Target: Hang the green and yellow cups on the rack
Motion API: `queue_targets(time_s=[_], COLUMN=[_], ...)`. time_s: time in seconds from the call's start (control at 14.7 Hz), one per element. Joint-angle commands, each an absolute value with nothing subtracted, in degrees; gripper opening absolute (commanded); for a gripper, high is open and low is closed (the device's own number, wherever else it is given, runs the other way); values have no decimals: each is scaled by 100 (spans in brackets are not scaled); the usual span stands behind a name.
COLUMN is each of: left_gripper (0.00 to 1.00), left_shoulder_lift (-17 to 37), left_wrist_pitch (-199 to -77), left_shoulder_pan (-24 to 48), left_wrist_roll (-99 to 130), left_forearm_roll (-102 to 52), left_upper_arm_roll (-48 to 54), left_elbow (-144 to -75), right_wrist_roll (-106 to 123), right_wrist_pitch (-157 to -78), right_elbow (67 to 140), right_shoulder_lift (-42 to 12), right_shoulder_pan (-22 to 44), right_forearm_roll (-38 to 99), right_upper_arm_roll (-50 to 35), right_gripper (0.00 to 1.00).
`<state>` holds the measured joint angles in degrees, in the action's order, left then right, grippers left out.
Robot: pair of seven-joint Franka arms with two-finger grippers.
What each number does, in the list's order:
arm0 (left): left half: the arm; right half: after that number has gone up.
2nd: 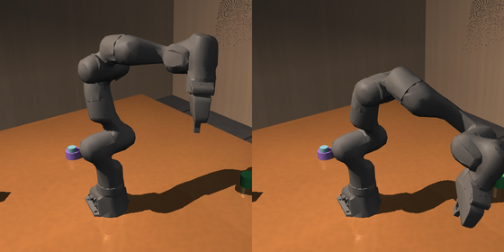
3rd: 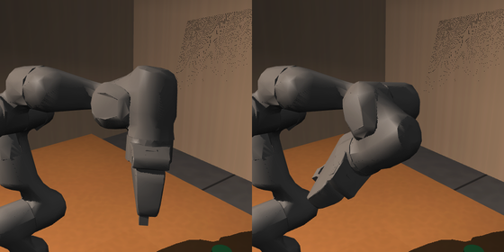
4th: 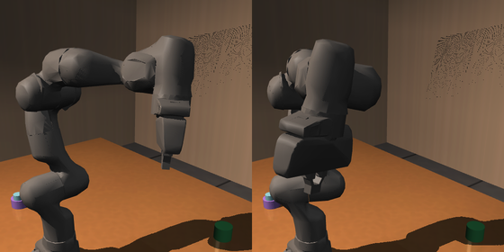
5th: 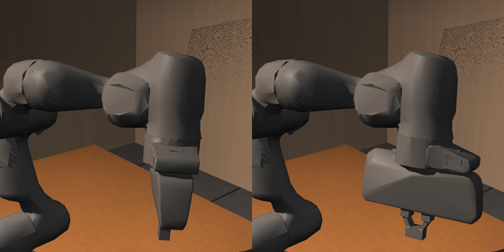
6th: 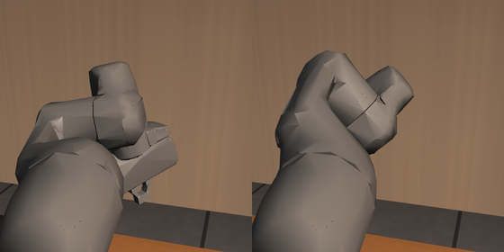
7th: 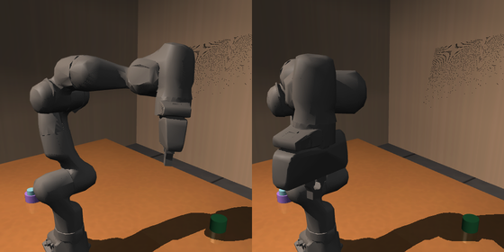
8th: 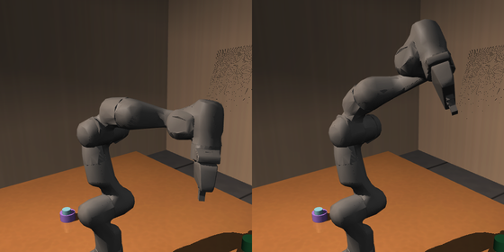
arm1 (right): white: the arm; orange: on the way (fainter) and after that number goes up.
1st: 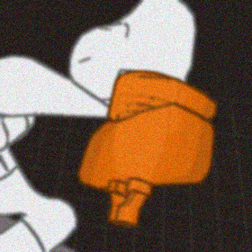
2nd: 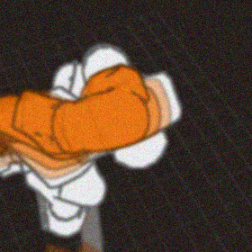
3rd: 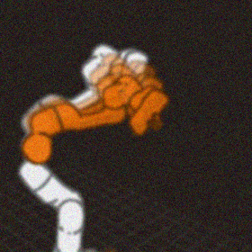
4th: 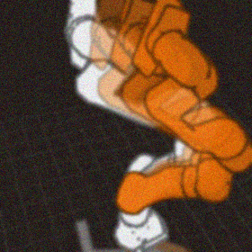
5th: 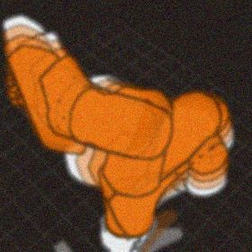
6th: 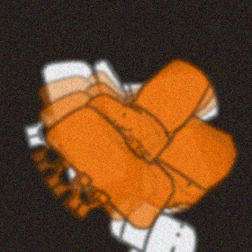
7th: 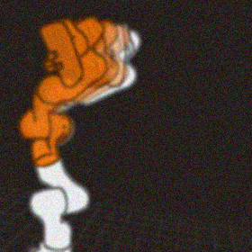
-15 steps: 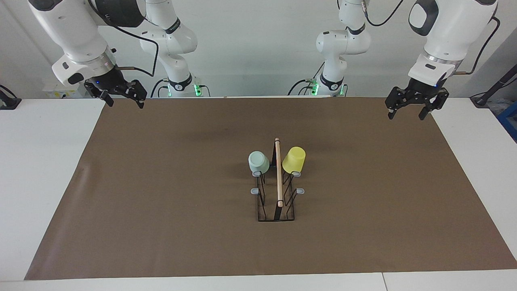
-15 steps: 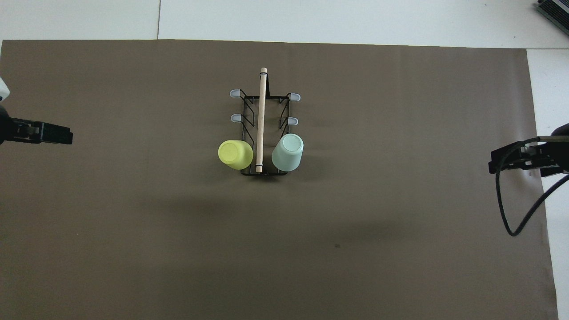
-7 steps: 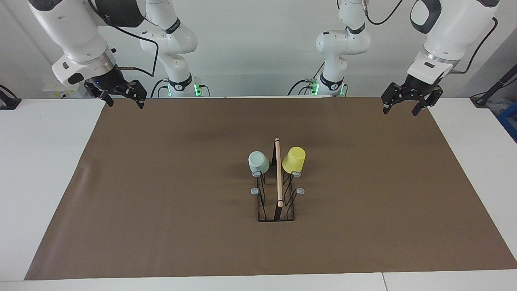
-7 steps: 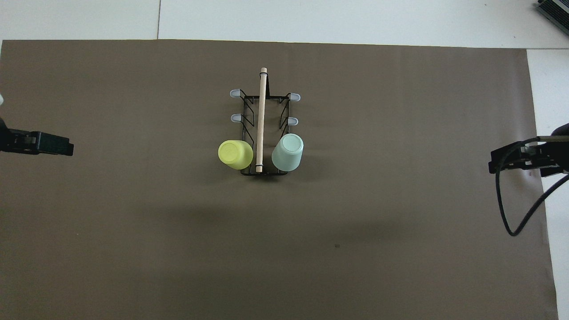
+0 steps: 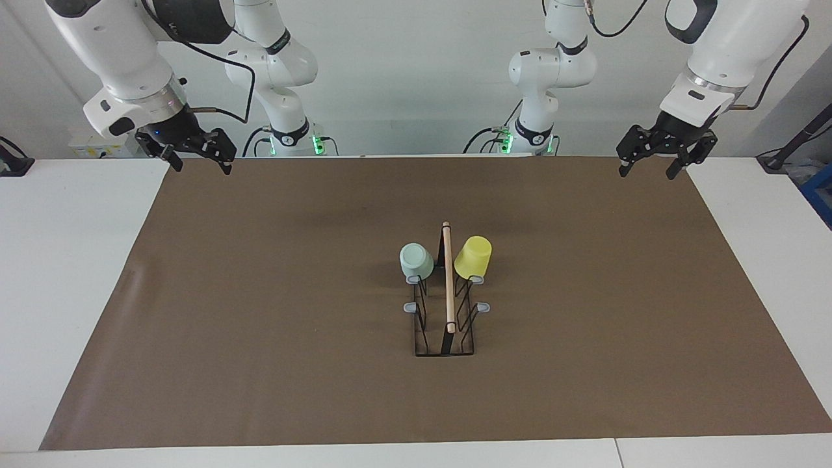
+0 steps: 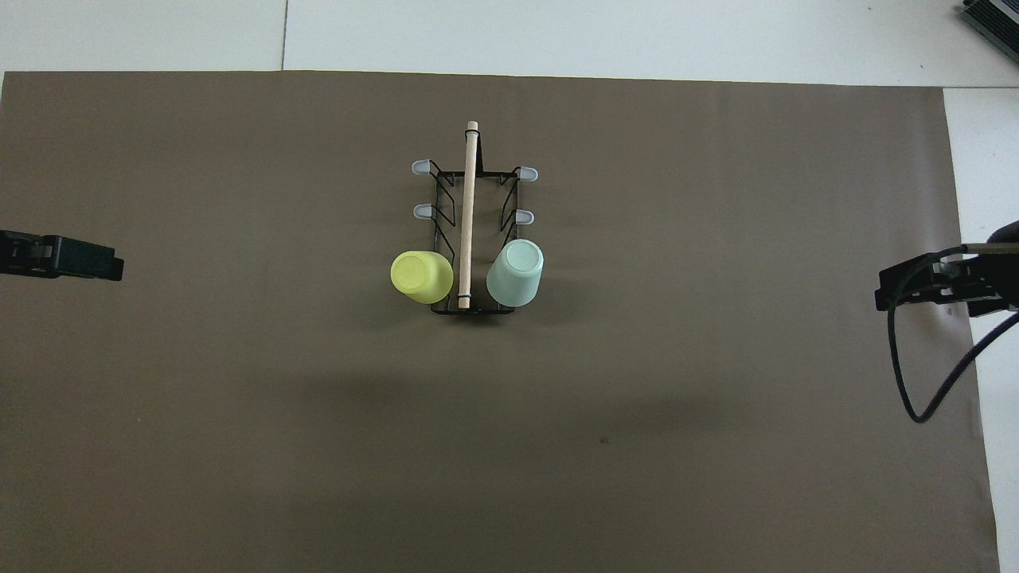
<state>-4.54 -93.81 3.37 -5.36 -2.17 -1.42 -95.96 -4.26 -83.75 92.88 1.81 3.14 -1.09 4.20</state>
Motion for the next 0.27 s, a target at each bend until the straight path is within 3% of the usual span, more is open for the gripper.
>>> queue_targets(time_s=[0.0, 0.2], left_gripper=[100, 100], left_shoulder_lift=[-395, -422], left_wrist_pitch=[-9150, -9176], left_shoulder_pan=[299, 299], left_wrist_roll=[-510, -492], left_forearm_roll=[-273, -211], left_upper_arm_roll=[-149, -141], left_elbow=[-9448, -9510], right_wrist_roll=[-316, -308], right_wrist_pitch=[-8306, -8306], right_elbow=[9272, 9272], right_shoulder_lift=[211, 211], right_shoulder_pan=[220, 220], right_forearm_roll=[0, 0], right_upper_arm_roll=[378, 378], right_gripper=[100, 100])
